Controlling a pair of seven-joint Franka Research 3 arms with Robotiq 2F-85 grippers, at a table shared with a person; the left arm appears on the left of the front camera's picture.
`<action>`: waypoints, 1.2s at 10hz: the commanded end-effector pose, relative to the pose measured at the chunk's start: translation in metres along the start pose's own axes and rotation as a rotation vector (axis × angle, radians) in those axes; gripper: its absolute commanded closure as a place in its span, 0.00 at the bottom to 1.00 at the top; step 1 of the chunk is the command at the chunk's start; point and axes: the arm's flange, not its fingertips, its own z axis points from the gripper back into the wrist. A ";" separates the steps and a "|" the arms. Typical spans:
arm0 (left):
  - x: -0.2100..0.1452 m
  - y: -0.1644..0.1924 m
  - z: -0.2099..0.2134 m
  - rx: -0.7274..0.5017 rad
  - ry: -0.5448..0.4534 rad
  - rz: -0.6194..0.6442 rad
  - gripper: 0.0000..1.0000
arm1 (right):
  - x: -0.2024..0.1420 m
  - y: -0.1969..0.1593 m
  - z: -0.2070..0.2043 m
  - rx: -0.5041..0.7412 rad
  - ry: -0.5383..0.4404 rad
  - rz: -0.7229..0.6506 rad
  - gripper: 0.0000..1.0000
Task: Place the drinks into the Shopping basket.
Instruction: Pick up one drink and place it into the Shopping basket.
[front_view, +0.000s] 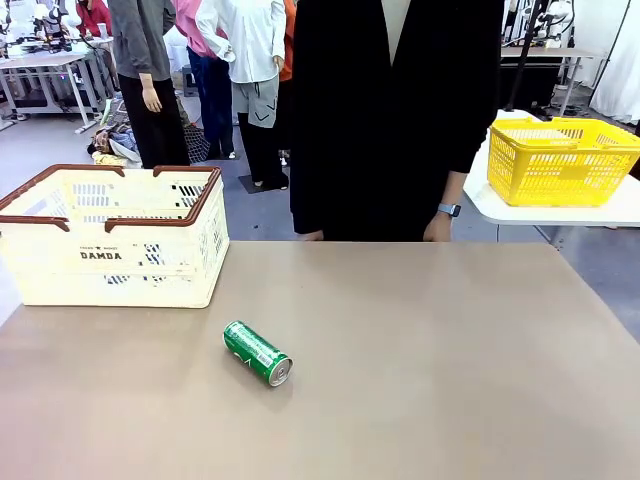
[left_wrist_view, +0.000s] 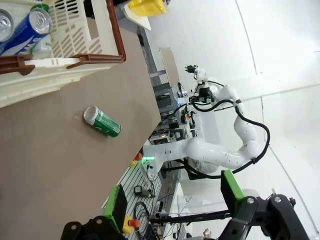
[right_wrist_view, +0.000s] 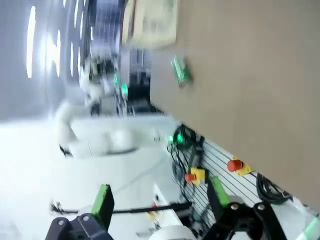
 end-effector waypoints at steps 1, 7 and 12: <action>-0.002 -0.002 0.001 0.003 0.013 -0.006 0.00 | -0.005 -0.001 0.001 0.041 -0.278 -0.128 0.00; -0.002 -0.002 0.001 0.003 0.013 -0.006 0.00 | -0.016 -0.018 0.033 0.029 -0.259 -0.133 0.00; 0.030 -0.043 -0.066 0.174 0.191 0.035 0.00 | -0.016 -0.018 0.033 0.029 -0.259 -0.133 0.00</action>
